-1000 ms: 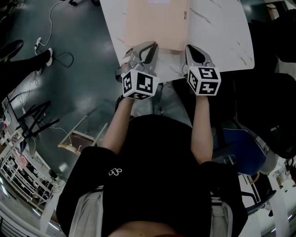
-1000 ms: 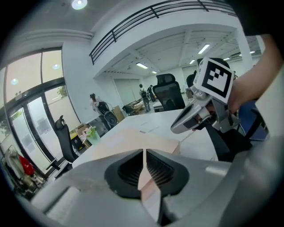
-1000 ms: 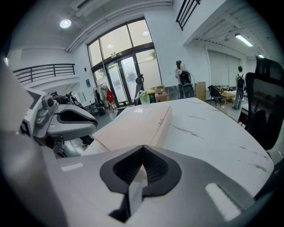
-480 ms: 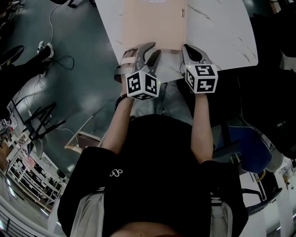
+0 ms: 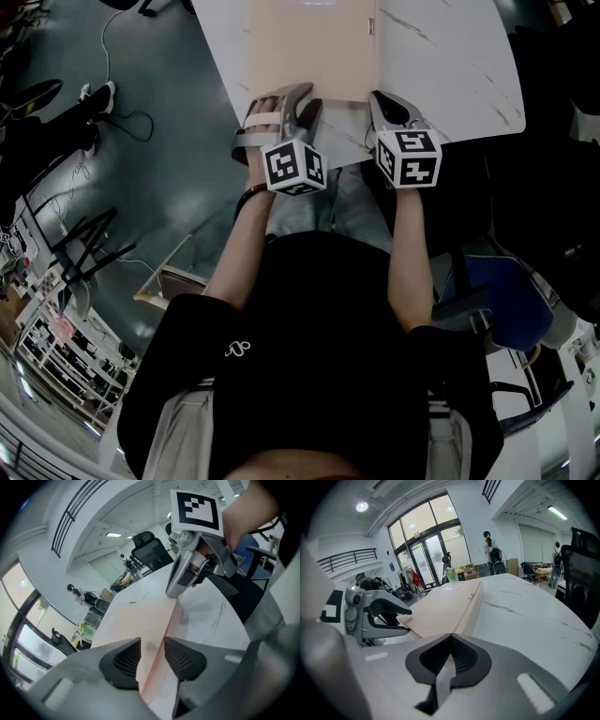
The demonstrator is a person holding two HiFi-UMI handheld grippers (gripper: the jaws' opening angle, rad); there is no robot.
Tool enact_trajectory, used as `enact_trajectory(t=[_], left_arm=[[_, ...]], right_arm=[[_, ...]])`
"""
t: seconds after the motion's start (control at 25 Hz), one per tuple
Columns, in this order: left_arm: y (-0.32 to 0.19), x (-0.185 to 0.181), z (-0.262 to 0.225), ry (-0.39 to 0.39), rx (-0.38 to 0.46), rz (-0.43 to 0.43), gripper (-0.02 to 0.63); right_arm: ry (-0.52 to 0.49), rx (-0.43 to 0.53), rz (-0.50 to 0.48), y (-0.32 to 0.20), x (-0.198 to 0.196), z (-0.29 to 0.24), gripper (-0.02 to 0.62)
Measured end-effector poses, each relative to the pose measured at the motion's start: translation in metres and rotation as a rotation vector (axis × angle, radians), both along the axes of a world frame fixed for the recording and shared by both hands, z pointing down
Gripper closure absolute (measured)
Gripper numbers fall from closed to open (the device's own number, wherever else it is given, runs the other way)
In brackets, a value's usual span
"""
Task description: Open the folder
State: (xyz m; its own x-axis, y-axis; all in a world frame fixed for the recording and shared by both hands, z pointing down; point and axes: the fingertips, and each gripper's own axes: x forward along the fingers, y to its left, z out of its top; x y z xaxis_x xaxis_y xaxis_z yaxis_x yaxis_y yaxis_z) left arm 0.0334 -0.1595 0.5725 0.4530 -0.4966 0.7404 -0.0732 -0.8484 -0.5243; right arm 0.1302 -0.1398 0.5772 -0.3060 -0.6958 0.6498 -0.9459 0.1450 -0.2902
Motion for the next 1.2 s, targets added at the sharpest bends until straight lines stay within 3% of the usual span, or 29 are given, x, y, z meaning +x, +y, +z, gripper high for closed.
enact_trajectory(t=[0.32, 0.76, 0.96, 1.2], left_arm=[[-0.003, 0.0, -0.005, -0.03, 0.057, 0.009, 0.462], [0.004, 0.0, -0.006, -0.081, 0.14, 0.01, 0.545], [0.002, -0.003, -0.011, -0.066, 0.174, -0.012, 0.561], [-0.001, -0.001, -0.025, 0.012, 0.191, -0.05, 0.577]], right_arm=[[0.0, 0.005, -0.002, 0.0, 0.0, -0.001, 0.597], [-0.001, 0.008, -0.006, 0.001, 0.001, -0.001, 0.597], [0.004, 0.005, -0.013, 0.001, 0.0, 0.001, 0.597], [0.023, 0.002, -0.021, 0.0, 0.001, 0.003, 0.597]])
